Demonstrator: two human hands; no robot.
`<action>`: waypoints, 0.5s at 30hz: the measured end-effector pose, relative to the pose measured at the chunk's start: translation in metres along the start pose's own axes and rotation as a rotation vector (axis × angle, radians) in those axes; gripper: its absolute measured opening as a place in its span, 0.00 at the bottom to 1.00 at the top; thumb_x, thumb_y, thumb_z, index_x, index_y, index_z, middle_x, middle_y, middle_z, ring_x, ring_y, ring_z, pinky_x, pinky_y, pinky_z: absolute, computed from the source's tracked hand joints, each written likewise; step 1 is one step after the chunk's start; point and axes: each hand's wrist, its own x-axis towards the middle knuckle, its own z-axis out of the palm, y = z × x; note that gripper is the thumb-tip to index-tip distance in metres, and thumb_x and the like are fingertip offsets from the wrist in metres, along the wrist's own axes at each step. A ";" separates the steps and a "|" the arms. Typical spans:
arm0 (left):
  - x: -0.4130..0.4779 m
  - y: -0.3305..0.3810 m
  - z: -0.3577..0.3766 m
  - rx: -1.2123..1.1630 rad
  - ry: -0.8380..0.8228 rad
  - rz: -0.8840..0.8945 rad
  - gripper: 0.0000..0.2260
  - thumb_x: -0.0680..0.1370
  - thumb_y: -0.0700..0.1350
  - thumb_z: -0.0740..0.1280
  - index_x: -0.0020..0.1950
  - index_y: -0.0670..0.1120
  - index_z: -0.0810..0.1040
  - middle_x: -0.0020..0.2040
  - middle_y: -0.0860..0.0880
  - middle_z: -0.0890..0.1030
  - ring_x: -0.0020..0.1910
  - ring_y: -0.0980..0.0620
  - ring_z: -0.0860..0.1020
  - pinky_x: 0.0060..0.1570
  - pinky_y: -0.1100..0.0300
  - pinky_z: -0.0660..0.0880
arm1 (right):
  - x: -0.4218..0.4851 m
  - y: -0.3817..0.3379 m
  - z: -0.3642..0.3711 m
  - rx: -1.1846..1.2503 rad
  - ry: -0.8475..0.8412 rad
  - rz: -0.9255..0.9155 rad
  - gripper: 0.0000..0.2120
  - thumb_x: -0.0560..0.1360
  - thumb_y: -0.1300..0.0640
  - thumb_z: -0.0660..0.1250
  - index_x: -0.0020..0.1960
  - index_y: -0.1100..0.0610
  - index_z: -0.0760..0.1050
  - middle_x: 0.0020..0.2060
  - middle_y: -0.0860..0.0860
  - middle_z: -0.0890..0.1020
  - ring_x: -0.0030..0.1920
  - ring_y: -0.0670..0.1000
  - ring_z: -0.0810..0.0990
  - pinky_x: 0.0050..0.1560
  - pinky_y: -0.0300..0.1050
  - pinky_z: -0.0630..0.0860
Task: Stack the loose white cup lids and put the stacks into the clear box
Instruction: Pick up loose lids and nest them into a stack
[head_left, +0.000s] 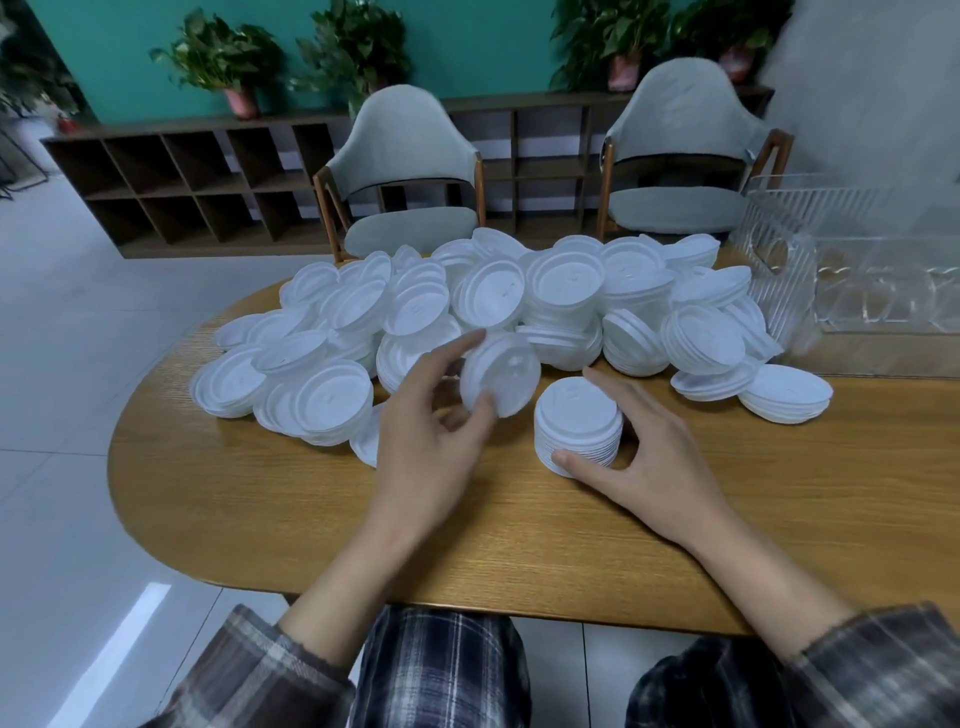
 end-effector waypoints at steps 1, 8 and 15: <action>0.001 0.003 0.004 -0.108 -0.004 -0.080 0.21 0.80 0.34 0.71 0.70 0.51 0.80 0.56 0.52 0.84 0.55 0.53 0.83 0.51 0.66 0.79 | 0.000 0.000 0.000 0.001 0.001 -0.001 0.42 0.69 0.40 0.79 0.79 0.43 0.67 0.70 0.36 0.73 0.71 0.38 0.70 0.70 0.37 0.66; 0.007 -0.006 0.028 -0.196 -0.104 -0.222 0.17 0.81 0.39 0.71 0.68 0.53 0.82 0.41 0.64 0.82 0.46 0.62 0.80 0.53 0.65 0.78 | 0.001 -0.002 -0.002 0.017 -0.001 -0.015 0.47 0.70 0.42 0.80 0.82 0.42 0.59 0.73 0.32 0.69 0.72 0.30 0.65 0.69 0.26 0.60; 0.001 -0.020 0.042 -0.008 -0.149 -0.173 0.16 0.76 0.54 0.77 0.63 0.54 0.84 0.38 0.52 0.80 0.38 0.59 0.76 0.44 0.65 0.73 | 0.000 -0.001 0.000 0.053 0.012 -0.042 0.46 0.71 0.44 0.80 0.82 0.43 0.60 0.70 0.26 0.65 0.70 0.25 0.62 0.65 0.20 0.58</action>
